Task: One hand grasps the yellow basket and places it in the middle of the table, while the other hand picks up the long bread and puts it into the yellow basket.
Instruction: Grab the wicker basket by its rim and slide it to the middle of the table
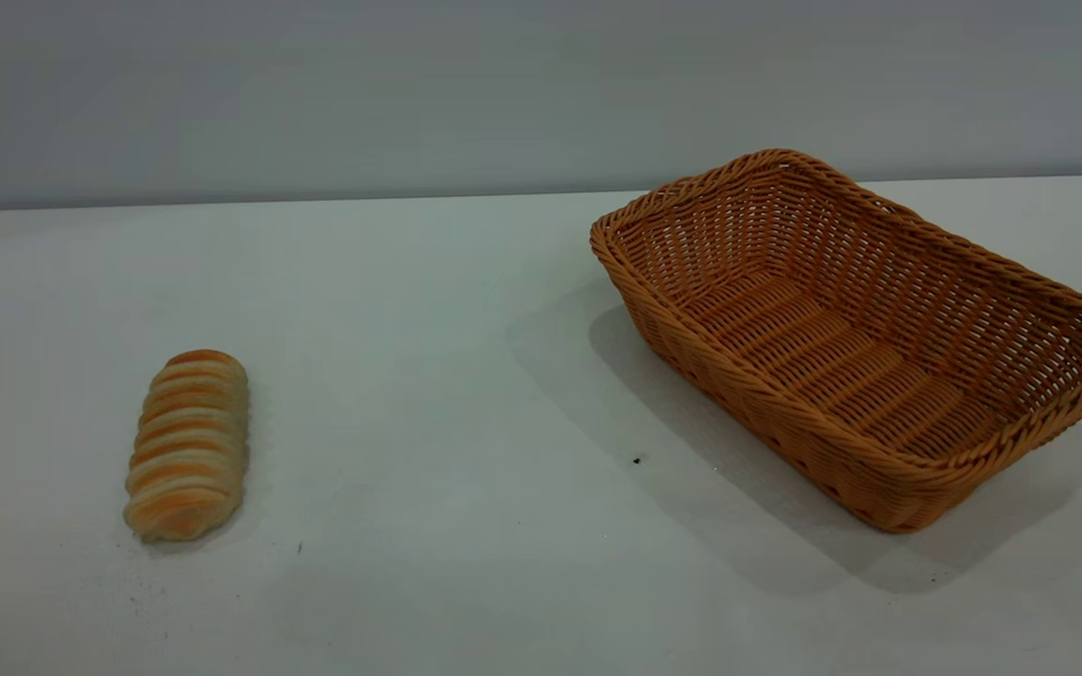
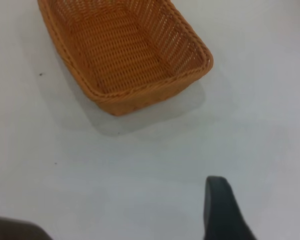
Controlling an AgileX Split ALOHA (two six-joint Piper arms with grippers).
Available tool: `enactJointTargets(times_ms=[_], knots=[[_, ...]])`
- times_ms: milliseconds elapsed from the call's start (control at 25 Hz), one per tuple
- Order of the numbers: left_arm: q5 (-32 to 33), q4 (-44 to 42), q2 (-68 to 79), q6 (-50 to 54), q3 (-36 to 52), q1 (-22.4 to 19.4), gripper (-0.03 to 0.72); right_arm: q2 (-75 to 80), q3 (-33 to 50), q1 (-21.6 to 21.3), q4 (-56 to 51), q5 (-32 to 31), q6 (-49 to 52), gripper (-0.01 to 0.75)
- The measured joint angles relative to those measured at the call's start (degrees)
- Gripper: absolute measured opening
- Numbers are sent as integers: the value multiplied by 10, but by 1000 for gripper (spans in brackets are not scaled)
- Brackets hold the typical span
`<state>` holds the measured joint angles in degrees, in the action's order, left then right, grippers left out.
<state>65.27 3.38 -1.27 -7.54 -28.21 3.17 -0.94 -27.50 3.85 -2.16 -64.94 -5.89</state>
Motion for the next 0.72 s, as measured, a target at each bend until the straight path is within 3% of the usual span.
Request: enactJointTargets(times_ms=[720], knots=[[0, 0, 0, 0, 0, 0, 540, 0, 0, 0, 0, 0, 0, 330]])
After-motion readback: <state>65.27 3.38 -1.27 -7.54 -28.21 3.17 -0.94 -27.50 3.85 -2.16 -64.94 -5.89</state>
